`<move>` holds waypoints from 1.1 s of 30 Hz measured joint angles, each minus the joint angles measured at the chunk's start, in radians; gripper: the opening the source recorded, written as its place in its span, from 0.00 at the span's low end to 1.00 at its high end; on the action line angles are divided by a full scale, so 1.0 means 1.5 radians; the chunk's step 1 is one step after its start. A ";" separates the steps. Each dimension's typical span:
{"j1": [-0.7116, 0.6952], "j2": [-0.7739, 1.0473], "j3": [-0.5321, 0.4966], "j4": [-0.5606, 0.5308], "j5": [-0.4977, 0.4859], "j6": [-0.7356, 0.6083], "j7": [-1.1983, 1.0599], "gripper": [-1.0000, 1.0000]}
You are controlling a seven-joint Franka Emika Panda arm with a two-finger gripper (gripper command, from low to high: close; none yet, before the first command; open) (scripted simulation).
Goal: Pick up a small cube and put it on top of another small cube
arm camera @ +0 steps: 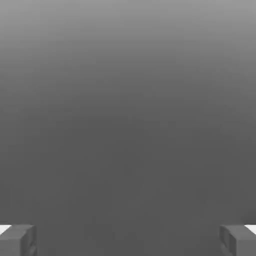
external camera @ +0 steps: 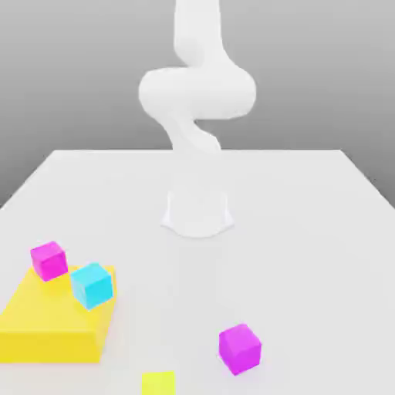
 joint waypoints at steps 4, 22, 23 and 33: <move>0.010 0.101 -0.018 -0.003 0.009 0.033 -0.025 0.50; 0.013 0.536 -0.059 -0.019 0.056 0.174 -0.136 0.50; 0.011 0.560 -0.059 -0.020 0.057 0.182 -0.140 0.50; -0.014 0.797 -0.043 -0.003 0.068 0.307 -0.174 0.00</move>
